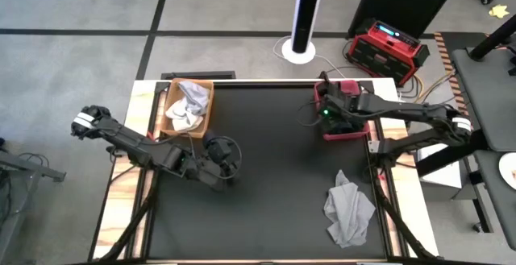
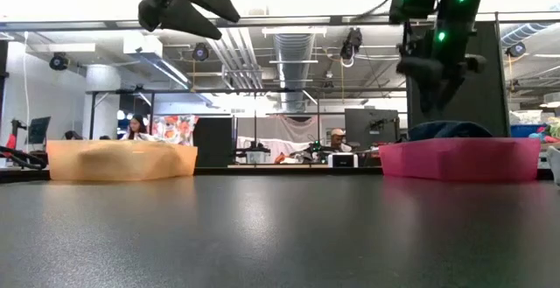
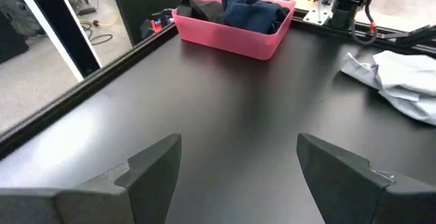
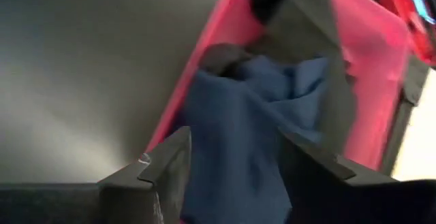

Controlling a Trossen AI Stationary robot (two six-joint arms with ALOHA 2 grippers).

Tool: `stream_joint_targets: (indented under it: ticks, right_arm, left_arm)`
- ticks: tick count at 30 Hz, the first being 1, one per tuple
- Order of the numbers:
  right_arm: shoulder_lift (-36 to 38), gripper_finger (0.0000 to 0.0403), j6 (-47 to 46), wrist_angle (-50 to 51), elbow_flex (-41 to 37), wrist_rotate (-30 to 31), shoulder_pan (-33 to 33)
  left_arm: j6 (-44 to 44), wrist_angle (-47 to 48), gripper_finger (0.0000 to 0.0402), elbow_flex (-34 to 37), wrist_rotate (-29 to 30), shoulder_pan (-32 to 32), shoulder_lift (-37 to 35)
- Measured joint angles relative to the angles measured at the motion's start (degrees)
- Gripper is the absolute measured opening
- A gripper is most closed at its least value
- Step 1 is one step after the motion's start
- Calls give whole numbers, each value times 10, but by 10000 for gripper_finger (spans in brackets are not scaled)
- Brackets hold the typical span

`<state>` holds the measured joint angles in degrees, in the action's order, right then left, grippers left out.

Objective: Sort towels by color in basket
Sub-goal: Put the blue towel into the red bin, then put the gray towel into the orange bin

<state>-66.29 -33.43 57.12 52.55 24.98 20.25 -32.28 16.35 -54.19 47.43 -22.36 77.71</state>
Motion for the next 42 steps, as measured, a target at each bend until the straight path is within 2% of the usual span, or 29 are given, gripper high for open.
stream_joint_targets:
  ticks: [5, 11, 14, 18, 22, 26, 30, 34, 42]
  right_arm:
    - [41, 205, -25, -1, 1, -41, -98]
    - [64, 204, -98, -9, 2, -59, -270]
    - [52, 201, -143, -11, 2, -65, -358]
    - [17, 201, -208, -28, 4, -104, -466]
    - [-26, 201, -304, -24, 4, -143, -548]
    - [-66, 201, -389, -18, 4, -185, -597]
    - [-106, 201, -446, -22, 4, -210, -619]
    - [-143, 201, -472, -39, 4, -240, -627]
    - [-191, 194, -495, -56, 4, -239, -627]
  left_arm:
    - [-34, -1, 276, 0, -18, -21, 4]
    - [-78, -9, 276, -1, -19, -47, 26]
    - [-82, -23, 276, -5, -19, -58, 45]
    - [-80, -28, 276, -28, -19, -66, 71]
    - [-60, -26, 276, -54, -19, -72, 94]
    - [-39, -22, 276, -77, -7, -82, 106]
    - [-29, -20, 276, -90, 11, -99, 109]
    - [-31, -19, 276, -92, 16, -118, 109]
    - [-48, -18, 276, -89, 27, -153, 110]
